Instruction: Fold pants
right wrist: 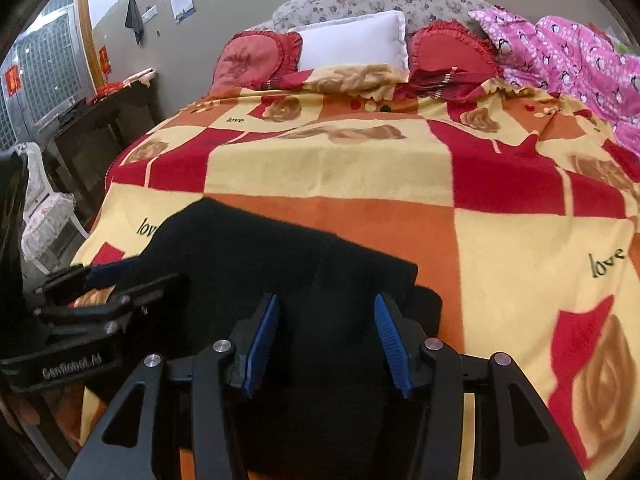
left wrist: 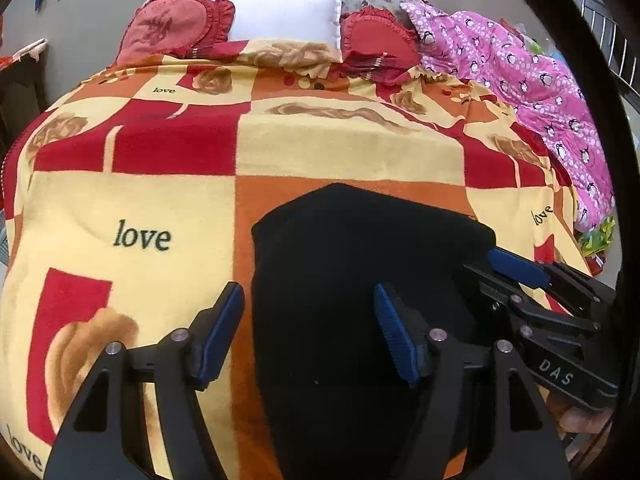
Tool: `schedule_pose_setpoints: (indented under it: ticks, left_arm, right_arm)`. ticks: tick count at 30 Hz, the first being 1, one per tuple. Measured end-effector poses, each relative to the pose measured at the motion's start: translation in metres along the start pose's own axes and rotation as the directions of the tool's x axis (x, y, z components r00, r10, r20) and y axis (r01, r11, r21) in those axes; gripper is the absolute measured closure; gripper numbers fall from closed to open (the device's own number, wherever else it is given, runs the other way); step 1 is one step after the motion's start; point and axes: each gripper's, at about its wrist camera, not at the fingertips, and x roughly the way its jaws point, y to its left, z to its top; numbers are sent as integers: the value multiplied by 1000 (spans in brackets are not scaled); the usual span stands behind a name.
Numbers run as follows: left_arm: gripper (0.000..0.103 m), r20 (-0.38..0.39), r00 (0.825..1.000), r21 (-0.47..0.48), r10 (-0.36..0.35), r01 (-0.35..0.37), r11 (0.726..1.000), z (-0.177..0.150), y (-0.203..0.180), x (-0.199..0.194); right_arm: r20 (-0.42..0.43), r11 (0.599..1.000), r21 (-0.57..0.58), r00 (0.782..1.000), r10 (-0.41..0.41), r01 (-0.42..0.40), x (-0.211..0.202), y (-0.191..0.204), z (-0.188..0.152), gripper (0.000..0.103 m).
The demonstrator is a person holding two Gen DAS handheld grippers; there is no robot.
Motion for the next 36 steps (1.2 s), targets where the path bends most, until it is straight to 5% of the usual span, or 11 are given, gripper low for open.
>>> schedule_pose_setpoints:
  ticks: [13, 20, 36]
  left_arm:
    - [32, 1, 1000, -45, -1, 1, 999, -11, 8, -17]
    - [32, 23, 1000, -69, 16, -14, 997, -21, 10, -29]
    - [26, 182, 977, -65, 113, -103, 993, -45, 23, -93]
  right_arm:
    - [30, 999, -20, 999, -25, 25, -56, 16, -32, 42]
    - [10, 998, -6, 998, -64, 64, -47, 18, -49, 36]
    - [96, 998, 4, 994, -57, 57, -91, 53, -42, 18]
